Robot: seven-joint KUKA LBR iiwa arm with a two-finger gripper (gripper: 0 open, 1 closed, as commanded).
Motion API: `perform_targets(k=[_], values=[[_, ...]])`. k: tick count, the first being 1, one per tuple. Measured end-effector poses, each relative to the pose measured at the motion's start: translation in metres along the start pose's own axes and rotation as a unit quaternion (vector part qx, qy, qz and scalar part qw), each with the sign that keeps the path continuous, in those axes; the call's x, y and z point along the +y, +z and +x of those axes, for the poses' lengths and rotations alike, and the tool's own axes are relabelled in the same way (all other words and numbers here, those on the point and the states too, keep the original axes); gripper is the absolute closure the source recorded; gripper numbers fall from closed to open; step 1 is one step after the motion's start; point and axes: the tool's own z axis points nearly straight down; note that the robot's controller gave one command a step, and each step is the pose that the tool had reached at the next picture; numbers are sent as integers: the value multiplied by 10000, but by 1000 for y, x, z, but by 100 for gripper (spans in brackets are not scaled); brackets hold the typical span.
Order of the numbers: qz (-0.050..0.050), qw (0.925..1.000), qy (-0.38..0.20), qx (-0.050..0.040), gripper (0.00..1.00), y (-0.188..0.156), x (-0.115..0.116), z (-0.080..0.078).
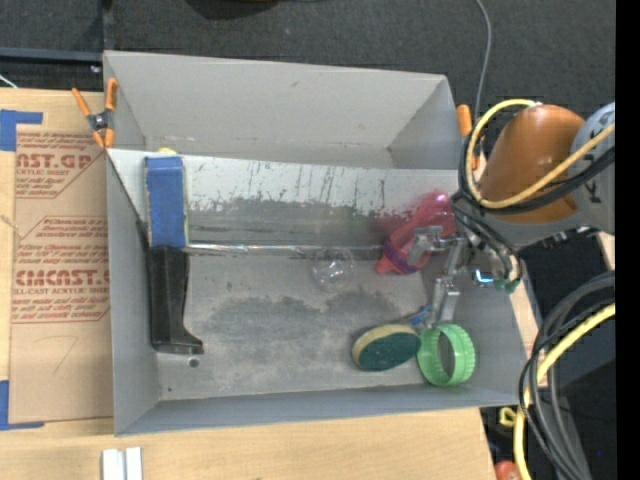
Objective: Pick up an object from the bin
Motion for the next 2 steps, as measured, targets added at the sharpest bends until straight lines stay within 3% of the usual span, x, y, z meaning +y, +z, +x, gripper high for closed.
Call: perform_targets(k=[1,2], values=[[0,10000,1,0,0,0,0,0],[-10,9993,-385,18,0,32,52,40]])
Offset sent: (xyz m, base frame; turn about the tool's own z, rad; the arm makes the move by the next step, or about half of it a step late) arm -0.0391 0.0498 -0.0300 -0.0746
